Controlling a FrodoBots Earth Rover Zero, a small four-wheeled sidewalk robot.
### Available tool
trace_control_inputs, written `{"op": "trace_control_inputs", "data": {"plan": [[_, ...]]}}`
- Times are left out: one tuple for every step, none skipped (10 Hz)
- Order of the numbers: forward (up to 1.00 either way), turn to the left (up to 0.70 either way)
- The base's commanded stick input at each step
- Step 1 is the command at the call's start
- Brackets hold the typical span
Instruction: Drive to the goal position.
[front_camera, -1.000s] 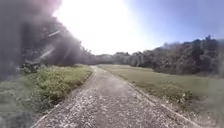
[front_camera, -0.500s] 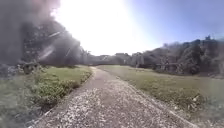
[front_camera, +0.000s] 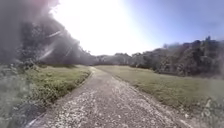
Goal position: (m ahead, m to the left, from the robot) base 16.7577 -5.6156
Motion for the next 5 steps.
{"op": "trace_control_inputs", "data": {"plan": [[0.5,0.0],[0.5,0.0],[0.5,0.0],[0.5,0.0],[0.5,0.0]]}}
